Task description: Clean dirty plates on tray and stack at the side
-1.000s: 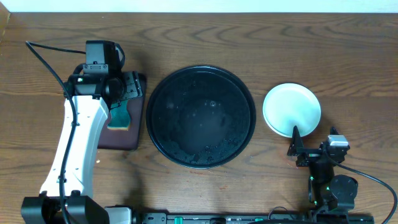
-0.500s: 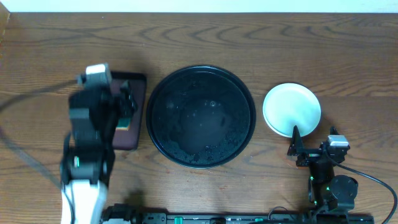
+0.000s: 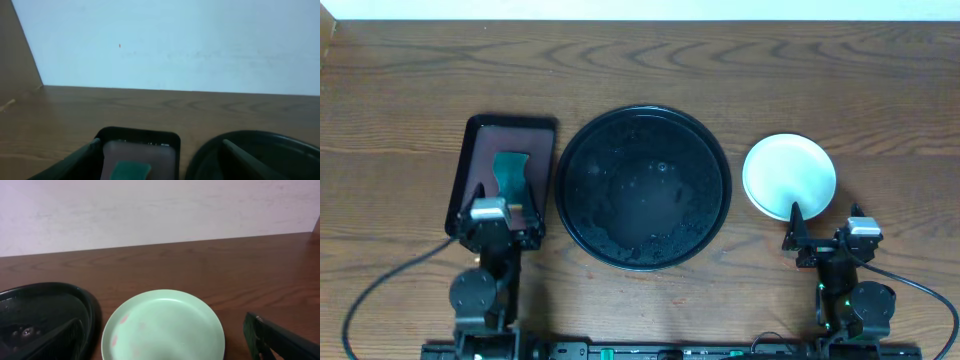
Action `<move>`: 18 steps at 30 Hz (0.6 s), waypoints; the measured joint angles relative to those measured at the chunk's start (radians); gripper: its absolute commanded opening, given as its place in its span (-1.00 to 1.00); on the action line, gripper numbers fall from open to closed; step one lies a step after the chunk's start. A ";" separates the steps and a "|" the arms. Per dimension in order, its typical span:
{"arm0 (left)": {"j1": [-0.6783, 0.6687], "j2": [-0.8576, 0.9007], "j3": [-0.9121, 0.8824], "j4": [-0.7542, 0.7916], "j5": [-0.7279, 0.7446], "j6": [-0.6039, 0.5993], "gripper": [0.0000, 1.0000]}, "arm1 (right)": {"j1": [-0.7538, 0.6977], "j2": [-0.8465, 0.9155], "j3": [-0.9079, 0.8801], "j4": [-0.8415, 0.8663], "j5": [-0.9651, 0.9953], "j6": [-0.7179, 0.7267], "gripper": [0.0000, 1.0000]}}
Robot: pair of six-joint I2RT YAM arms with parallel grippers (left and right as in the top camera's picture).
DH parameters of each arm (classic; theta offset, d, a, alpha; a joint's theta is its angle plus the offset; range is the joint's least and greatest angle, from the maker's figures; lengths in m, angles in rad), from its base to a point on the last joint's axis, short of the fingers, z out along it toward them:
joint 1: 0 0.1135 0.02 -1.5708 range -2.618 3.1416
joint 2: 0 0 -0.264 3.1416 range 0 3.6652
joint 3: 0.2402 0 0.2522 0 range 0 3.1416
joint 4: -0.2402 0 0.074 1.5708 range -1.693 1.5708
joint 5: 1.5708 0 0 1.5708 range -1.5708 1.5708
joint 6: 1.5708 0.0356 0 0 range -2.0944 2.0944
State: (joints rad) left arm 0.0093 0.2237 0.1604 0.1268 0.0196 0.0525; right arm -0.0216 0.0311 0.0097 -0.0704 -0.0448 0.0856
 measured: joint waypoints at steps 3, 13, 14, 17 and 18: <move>0.000 -0.074 -0.076 0.011 0.000 0.017 0.47 | 0.000 0.000 0.000 0.000 0.000 0.000 0.99; 0.000 -0.194 -0.150 -0.144 0.004 0.096 0.47 | 0.000 -0.001 0.000 0.001 0.000 0.000 0.98; 0.000 -0.203 -0.148 -0.146 0.005 0.103 0.47 | 0.000 -0.001 0.000 0.000 0.000 0.000 0.99; 0.000 -0.213 -0.148 -0.149 0.005 0.113 0.47 | 0.000 -0.001 0.000 0.000 0.000 0.000 0.98; 0.000 -0.213 -0.148 -0.149 0.005 0.114 0.47 | 0.000 -0.001 0.000 0.000 0.000 0.000 0.99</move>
State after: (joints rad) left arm 0.0093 0.0109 0.0128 -0.0219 0.0242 0.1661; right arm -0.0216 0.0303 0.0093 -0.0704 -0.0444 0.0853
